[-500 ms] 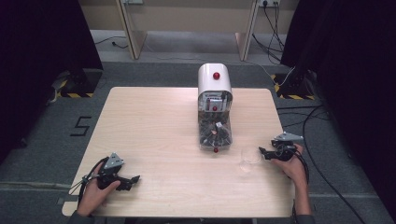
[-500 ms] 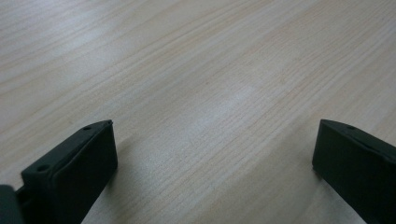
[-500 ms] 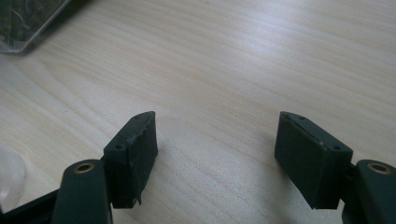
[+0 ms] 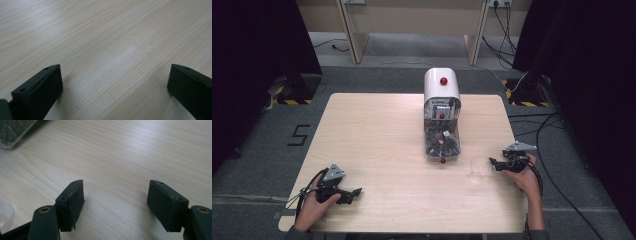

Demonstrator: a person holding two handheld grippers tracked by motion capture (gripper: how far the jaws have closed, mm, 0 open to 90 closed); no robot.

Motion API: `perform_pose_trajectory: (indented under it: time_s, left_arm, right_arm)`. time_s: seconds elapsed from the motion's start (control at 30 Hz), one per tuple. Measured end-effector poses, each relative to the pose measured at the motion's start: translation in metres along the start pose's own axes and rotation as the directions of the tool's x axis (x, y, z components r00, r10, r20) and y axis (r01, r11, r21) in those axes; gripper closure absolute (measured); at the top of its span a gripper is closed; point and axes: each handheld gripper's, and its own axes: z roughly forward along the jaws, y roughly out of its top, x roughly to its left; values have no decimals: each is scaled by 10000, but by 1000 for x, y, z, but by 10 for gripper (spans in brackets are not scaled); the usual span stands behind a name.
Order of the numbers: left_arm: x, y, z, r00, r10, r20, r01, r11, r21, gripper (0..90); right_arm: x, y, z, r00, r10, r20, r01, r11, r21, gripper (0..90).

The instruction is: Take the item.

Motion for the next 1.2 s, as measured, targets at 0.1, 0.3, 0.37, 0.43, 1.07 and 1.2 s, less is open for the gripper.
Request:
perform_pose_trajectory:
  time_s: [0.1, 0.3, 0.37, 0.43, 1.07, 1.2]
  left_arm:
    - [0, 0, 0, 10000, 2, 3, -2, 10000, 4, 0]
    - [0, 0, 0, 10000, 2, 2, -2, 10000, 3, 0]
    - [0, 0, 0, 10000, 0, 2, 0, 10000, 3, 0]
    - [0, 0, 0, 10000, -2, -1, 2, 10000, 1, 0]
    - [0, 0, 0, 10000, -3, 2, 3, 10000, 1, 0]
    - [0, 0, 0, 10000, -2, 2, 2, 10000, 2, 0]
  right_arm:
    - [0, 0, 0, 10000, 10, 10, -10, 10000, 2, 305]
    - [0, 1, 1, 9999, 95, 71, -95, 10000, 14, 308]
    - [0, 1, 1, 9999, 114, 116, -114, 9999, -20, 318]
    - [-1, 1, 1, 9999, 112, 91, -112, 9999, -48, 321]
    - [-6, 34, -29, 9992, 250, 317, -217, 9949, -986, 351]
    - [-4, 44, -35, 9995, 227, 226, -198, 9925, -1209, 350]
